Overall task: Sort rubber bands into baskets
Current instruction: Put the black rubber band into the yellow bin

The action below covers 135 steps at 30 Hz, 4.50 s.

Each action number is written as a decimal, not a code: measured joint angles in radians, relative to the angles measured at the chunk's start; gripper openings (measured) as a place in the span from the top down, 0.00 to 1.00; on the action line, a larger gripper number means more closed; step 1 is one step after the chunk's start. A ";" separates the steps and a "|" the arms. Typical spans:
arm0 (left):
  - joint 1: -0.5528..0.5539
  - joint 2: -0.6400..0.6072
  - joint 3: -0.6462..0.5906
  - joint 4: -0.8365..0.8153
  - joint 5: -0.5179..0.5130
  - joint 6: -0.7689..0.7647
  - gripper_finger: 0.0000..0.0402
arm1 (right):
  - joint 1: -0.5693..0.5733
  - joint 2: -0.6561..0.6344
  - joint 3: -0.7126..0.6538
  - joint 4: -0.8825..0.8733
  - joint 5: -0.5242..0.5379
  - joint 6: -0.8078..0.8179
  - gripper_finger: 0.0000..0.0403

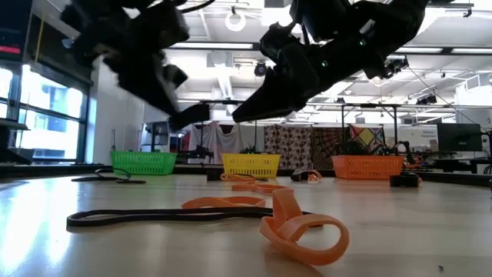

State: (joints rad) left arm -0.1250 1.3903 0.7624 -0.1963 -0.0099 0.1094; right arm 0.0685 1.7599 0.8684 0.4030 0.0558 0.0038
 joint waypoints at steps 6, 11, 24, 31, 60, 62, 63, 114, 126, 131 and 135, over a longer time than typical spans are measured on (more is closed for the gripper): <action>0.078 0.001 0.000 0.065 0.090 0.085 1.00 | 0.000 0.000 0.000 0.003 -0.031 0.042 0.65; 0.109 0.034 -0.003 0.070 0.097 0.127 1.00 | 0.000 0.000 0.000 0.004 -0.033 0.031 0.65; 0.239 0.050 -0.237 0.618 0.273 0.031 1.00 | -0.003 0.000 0.000 -0.017 -0.028 0.014 0.65; 0.245 0.050 -0.268 0.786 0.271 -0.001 1.00 | -0.003 0.000 0.000 0.041 0.049 0.021 0.65; 0.244 0.050 -0.282 0.733 0.209 0.024 1.00 | -0.003 0.000 0.000 0.095 0.121 0.047 0.65; 0.244 0.050 -0.282 0.734 0.209 0.017 1.00 | -0.003 0.000 0.000 0.080 0.086 0.025 0.65; 0.244 0.050 -0.282 0.732 0.209 0.015 1.00 | -0.003 0.000 0.000 0.072 0.076 0.019 0.65; 0.199 0.050 -0.282 0.634 0.156 -0.045 1.00 | -0.036 -0.017 0.001 0.035 0.053 0.104 0.59; 0.180 0.050 -0.282 0.638 0.157 -0.036 1.00 | -0.049 -0.017 0.002 0.035 0.003 0.073 0.59; 0.180 0.050 -0.282 0.637 0.157 -0.026 1.00 | -0.049 -0.017 0.002 0.034 0.000 0.057 0.59; 0.195 0.050 -0.298 0.644 0.168 0.047 1.00 | -0.052 -0.017 0.002 0.034 -0.032 0.028 0.59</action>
State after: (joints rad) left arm 0.0700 1.4406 0.4641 0.4480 0.1582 0.1562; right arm 0.0166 1.7428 0.8700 0.4374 0.0241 0.0315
